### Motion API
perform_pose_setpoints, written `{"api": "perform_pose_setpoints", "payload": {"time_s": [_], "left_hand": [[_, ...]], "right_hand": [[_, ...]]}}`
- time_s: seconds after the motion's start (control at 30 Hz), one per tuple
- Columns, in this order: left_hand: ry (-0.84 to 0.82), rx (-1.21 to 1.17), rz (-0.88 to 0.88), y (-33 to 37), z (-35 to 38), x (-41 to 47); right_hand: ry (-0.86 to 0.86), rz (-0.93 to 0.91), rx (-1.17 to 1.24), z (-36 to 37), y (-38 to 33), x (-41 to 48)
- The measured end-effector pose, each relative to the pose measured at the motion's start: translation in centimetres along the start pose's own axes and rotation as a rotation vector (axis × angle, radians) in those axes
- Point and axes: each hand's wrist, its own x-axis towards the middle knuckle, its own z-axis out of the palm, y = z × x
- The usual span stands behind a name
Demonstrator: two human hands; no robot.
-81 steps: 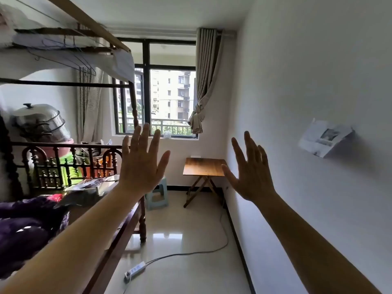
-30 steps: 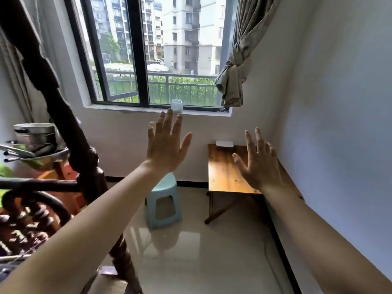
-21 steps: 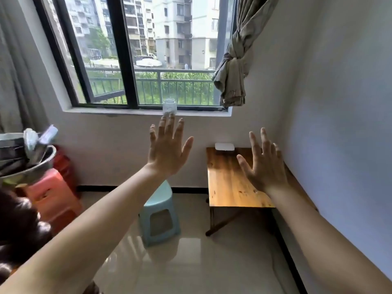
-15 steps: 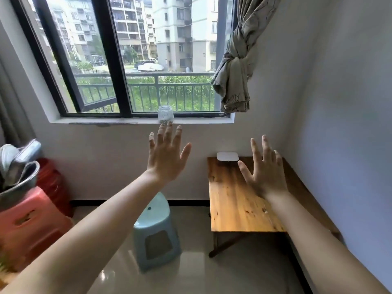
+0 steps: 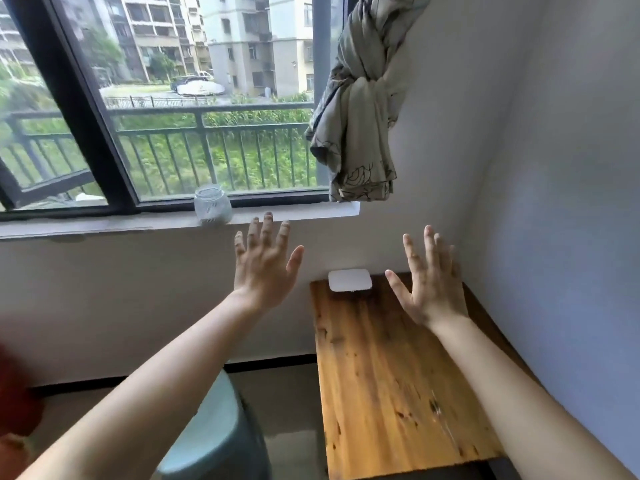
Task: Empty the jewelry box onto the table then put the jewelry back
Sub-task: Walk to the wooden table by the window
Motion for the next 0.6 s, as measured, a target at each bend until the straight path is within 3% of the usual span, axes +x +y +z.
{"api": "perform_pose_setpoints", "payload": {"time_s": [0.17,0.37,0.6], "left_hand": [[-0.075,-0.038,0.152,0.6,10.3,9.8],[-0.274,-0.119,0.363,3.7,22.5,20.3],[-0.41,-0.207,0.542,8.5,28.7,25.7]], "right_hand": [[-0.03,0.153,-0.102,6.4,4.1,5.6],[-0.124,0.391,-0.23,12.4,8.0,10.5],[-0.152,0.646,-0.288,13.5,10.6,11.2]]}}
